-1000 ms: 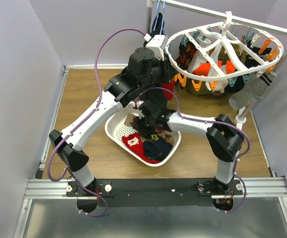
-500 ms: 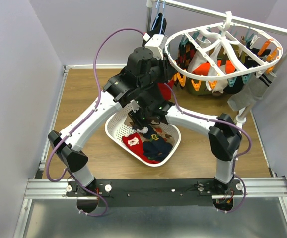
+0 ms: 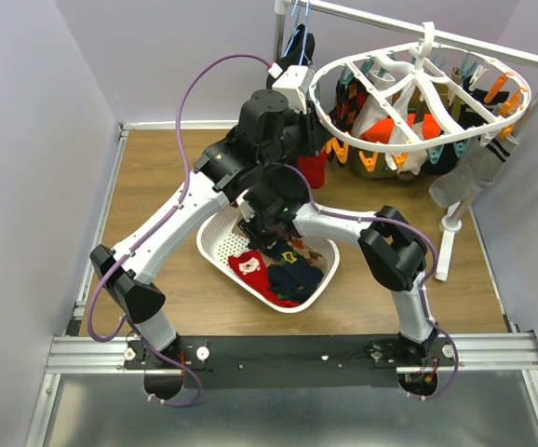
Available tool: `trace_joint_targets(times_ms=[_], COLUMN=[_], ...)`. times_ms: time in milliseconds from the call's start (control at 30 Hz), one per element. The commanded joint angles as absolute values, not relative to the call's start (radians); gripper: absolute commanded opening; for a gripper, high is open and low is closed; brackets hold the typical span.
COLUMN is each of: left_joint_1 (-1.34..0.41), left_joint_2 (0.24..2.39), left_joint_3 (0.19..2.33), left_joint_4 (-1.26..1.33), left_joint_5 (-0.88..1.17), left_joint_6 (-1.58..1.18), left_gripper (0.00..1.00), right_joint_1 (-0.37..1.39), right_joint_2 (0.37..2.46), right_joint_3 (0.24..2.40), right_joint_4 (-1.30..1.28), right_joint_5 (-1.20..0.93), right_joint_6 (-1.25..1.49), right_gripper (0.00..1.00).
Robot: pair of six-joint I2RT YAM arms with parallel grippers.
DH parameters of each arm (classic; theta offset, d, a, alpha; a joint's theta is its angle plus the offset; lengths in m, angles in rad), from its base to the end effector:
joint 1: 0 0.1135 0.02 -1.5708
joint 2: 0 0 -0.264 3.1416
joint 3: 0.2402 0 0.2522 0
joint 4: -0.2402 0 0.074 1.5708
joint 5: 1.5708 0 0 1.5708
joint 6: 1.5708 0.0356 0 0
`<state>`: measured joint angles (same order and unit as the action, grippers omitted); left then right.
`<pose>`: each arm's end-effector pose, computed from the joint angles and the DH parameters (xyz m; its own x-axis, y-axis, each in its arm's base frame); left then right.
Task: Clip the socks to the hanger
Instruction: Pick up the sock from the bin.
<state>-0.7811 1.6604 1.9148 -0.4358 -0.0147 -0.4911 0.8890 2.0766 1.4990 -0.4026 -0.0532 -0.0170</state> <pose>0.2655 -0.2625 0.4764 -0.4401 -0.2277 -0.8686 0.5513 0.6950 -0.4615 0.2802 0.3482 0.1700 -0.5099 -0.6551 -0.5575 -0.8028 0.5953 0.0347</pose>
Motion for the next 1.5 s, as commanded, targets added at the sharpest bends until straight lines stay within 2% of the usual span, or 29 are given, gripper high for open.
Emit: trace_joint_targets(times_ms=[0,67,167,433,500,567,733,867,967,1000,1233,1467], left_joint_1=[-0.784,-0.784,-0.784,-0.784,-0.784,-0.784,-0.784,-0.784,-0.784,-0.784,-0.784,-0.785], left_joint_2=[1.644,1.643,1.641,1.643,1.643,1.641,1.643,1.641,1.641,1.641,1.643,1.635], left_joint_3=[1.893,1.893,1.893,1.899,1.899,1.899,1.898,1.894,1.893,1.893,1.904,1.907], left_joint_4=[-0.468,-0.468,-0.468,-0.471,-0.471,-0.471,-0.469,-0.471,-0.474,-0.474,-0.466,-0.446], left_joint_5=[-0.015,-0.015,-0.018,-0.018,-0.020,-0.020,-0.012,-0.009,-0.015,-0.017,-0.017,-0.015], left_joint_6=[-0.491,-0.491,-0.488,-0.486,-0.485,-0.483,-0.483,-0.483,-0.480,-0.480,-0.480,-0.483], left_gripper=[0.00,0.00,0.00,0.00,0.00,0.00,0.00,0.00,0.00,0.00,0.00,0.00], right_joint_1=[0.893,0.893,0.894,0.894,0.893,0.894,0.894,0.894,0.894,0.894,0.894,0.893], right_joint_2=[2.103,2.091,2.043,1.869,1.835,1.815,1.855,1.881,1.846,1.826,1.513,1.195], right_joint_3=[1.463,1.456,1.450,1.379,1.335,1.307,1.266,1.241,1.218,1.207,1.013,0.873], right_joint_4=[-0.362,-0.364,-0.370,-0.338,-0.315,-0.284,-0.238,-0.204,-0.183,-0.170,-0.009,0.090], right_joint_5=[-0.005,-0.005,-0.011,-0.037,-0.041,-0.054,-0.090,-0.115,-0.132,-0.132,-0.065,0.125], right_joint_6=[-0.034,-0.026,-0.018,0.024,0.046,0.058,0.075,0.100,0.115,0.120,0.218,0.273], right_gripper=[0.38,0.26,0.21,0.21,0.25,0.30,0.30,0.25,0.13,0.13,0.07,0.01])
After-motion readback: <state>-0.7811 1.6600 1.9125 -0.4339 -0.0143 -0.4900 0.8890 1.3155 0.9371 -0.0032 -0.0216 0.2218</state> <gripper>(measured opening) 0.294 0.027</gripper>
